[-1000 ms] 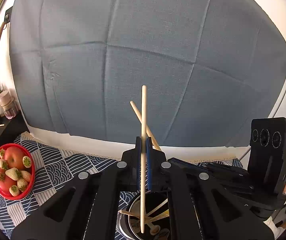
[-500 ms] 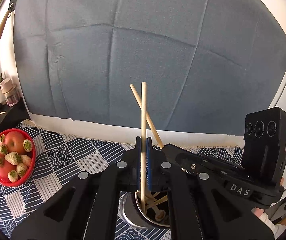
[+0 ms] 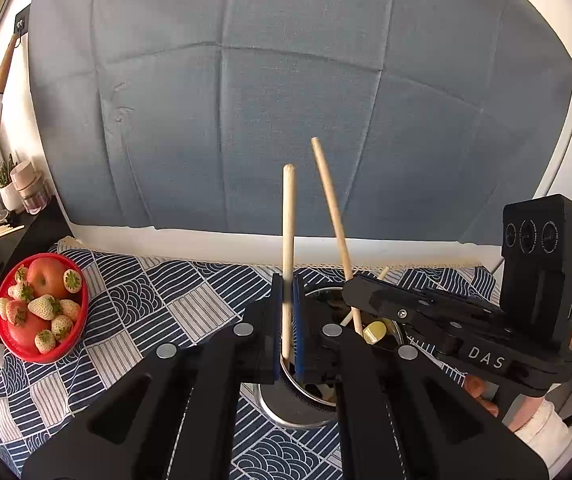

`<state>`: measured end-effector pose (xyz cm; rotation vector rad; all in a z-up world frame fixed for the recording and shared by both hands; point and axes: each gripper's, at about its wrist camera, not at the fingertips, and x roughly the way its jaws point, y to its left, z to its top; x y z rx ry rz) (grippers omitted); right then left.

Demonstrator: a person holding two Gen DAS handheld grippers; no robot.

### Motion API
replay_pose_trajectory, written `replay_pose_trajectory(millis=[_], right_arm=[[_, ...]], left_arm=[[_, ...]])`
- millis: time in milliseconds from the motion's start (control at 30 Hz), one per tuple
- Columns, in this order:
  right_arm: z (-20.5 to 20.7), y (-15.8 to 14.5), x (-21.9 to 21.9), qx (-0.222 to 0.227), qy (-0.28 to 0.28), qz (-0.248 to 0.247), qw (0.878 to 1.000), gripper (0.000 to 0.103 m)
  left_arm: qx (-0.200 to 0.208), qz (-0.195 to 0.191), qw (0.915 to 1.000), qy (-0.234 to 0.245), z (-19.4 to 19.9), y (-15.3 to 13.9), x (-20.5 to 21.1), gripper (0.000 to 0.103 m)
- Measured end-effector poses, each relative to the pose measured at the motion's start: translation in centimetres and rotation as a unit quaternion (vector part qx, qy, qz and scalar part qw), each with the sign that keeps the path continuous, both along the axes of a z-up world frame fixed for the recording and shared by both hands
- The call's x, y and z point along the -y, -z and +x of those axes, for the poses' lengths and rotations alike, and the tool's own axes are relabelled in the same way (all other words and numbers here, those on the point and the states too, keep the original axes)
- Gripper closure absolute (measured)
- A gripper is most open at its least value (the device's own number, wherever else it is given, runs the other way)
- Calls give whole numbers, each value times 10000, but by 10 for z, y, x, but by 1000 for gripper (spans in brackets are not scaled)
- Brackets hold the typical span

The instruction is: Organize utensils

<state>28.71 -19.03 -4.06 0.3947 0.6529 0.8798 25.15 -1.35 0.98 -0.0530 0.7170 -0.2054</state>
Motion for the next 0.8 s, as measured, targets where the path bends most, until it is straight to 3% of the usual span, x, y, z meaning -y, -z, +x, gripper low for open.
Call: replay_pose_trajectory(millis=[233,433,467,500,567,800], right_arm=[[-25,-14,-3,275,-24,-688,9972,98],[-41,-21,-7,379,132,-1329,9903,93],[-42,-22,-4,374,128,-1360,9899,85],[-44,-25,-1,399,167,-1441,9886,65],[-50,-31,5,509,272,-1569,9859,43],[-67,-44,23,594,321,-1800,9813,30]], left_arm=[[-118,22,9999,-10,-9,3,-2,98],[-97,113,9999,-52,-18,-1,-5,82],[-85,129,9999,-59,-20,-2,-6,72],[-39,135,9999,-83,-23,-4,-7,58],[53,138,9998,-114,-29,-8,-10,47],[59,282,9990,-348,-48,-7,-25,14]])
